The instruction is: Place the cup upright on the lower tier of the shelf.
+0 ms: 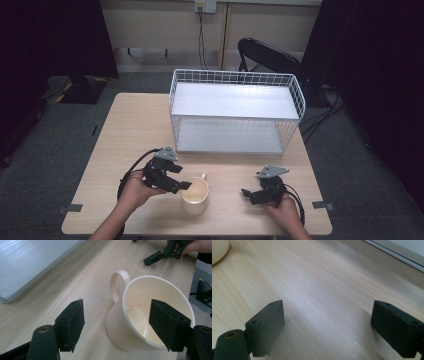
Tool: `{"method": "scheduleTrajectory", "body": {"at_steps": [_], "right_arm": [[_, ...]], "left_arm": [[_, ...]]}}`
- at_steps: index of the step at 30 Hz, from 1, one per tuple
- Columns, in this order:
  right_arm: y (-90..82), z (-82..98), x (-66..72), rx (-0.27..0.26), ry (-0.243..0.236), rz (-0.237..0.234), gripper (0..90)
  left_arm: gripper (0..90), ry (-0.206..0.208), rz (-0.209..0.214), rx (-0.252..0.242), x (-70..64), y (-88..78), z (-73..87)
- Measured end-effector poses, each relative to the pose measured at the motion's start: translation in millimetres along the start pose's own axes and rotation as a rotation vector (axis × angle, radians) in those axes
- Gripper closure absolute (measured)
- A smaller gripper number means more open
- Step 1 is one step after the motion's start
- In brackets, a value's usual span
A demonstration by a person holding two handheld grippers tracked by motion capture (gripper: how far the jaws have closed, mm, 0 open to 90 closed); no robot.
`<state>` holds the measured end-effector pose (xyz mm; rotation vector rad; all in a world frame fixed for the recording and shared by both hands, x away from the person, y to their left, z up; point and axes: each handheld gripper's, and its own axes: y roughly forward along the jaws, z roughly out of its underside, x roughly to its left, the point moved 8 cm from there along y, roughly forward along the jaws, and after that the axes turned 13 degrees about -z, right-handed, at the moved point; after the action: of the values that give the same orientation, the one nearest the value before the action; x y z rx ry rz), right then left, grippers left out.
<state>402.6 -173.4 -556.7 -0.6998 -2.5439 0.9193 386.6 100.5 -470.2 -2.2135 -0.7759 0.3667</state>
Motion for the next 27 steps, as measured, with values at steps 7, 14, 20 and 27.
{"method": "scheduleTrajectory", "body": {"at_steps": [7, 14, 20, 27], "right_arm": [[-0.1, 0.1, -0.1, 0.001, 0.000, 0.002, 11.1], [-0.3, 0.3, 0.1, -0.001, 0.002, 0.005, 11.1], [-0.5, 0.4, 0.1, -0.001, 0.003, 0.006, 11.1], [-0.5, 0.4, 0.1, -0.001, 0.003, 0.006, 11.1]], "left_arm": [[29.0, 0.000, 0.006, 0.031, -2.6, 8.5, 2.5], [33.2, 0.019, -0.003, 0.056, -5.6, 14.8, 2.0], [36.8, 0.024, -0.002, 0.078, -7.3, 20.1, 4.8], [42.4, 0.031, -0.003, 0.103, -8.9, 23.7, 8.4]]}}
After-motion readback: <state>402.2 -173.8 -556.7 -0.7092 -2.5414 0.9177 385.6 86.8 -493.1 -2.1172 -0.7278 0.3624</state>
